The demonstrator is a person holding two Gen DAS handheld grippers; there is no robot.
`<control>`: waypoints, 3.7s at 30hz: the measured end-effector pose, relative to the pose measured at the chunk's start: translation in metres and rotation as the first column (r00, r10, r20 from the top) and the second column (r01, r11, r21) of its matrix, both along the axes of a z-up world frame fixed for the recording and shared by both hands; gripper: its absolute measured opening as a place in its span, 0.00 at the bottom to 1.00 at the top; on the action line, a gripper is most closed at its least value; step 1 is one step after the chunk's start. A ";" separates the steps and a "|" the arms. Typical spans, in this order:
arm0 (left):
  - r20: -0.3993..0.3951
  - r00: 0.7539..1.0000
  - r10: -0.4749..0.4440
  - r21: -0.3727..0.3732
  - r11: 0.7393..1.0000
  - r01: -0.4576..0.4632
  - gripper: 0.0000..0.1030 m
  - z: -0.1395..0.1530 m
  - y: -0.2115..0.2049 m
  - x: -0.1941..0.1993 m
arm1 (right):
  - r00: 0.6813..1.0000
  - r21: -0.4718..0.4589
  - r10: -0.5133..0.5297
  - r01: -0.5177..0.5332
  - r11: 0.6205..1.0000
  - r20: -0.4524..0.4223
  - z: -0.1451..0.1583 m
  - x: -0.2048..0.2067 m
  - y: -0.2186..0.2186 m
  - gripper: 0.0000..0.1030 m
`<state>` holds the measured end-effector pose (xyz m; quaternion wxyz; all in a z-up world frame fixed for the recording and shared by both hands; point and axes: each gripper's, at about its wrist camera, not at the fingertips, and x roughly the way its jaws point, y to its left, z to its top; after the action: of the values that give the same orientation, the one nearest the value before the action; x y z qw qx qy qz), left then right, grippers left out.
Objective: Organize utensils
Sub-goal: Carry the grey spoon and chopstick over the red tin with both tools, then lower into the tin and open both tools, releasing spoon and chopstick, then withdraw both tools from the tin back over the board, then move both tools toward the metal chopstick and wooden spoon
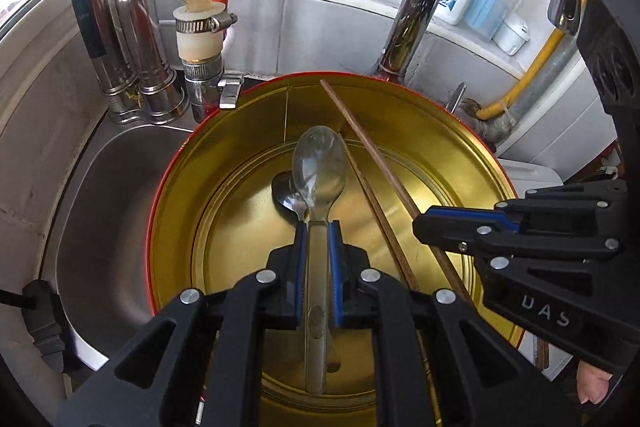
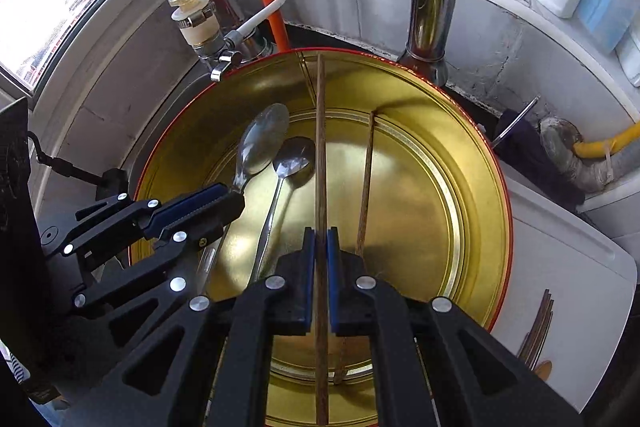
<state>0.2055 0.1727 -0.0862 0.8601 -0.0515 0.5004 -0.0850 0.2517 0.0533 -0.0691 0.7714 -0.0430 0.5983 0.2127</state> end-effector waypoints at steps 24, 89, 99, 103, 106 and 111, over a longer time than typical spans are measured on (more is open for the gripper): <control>0.007 1.000 0.026 0.170 0.985 -0.027 0.57 -0.004 -0.006 -0.027 | 0.996 -0.022 -0.058 0.060 0.998 0.064 0.010 -0.001 -0.006 0.48; -0.149 0.922 -0.358 0.006 0.932 0.362 0.68 0.020 -0.178 -0.092 | 0.903 -0.120 -0.418 0.428 0.896 0.095 0.010 -0.117 -0.243 0.89; -0.211 0.898 -0.386 0.015 0.917 0.398 0.68 -0.021 -0.234 -0.097 | 0.903 -0.132 -0.427 0.429 0.893 0.043 -0.021 -0.133 -0.281 0.89; -0.243 0.904 -0.351 0.027 0.930 0.368 0.68 -0.041 -0.240 -0.093 | 0.920 -0.131 -0.389 0.391 0.911 0.037 -0.030 -0.134 -0.282 0.89; -0.250 0.909 -0.335 0.034 0.935 0.354 0.68 -0.048 -0.243 -0.091 | 0.926 -0.129 -0.376 0.377 0.917 0.037 -0.034 -0.134 -0.283 0.89; -0.270 0.908 -0.319 0.058 0.936 0.346 0.68 -0.059 -0.252 -0.085 | 0.932 -0.130 -0.361 0.361 0.923 0.026 -0.041 -0.130 -0.287 0.89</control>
<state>0.1208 -0.0794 -0.1456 0.7625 0.0692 0.6125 -0.1968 0.1219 -0.2334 -0.1100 0.7933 0.0166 0.6080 0.0268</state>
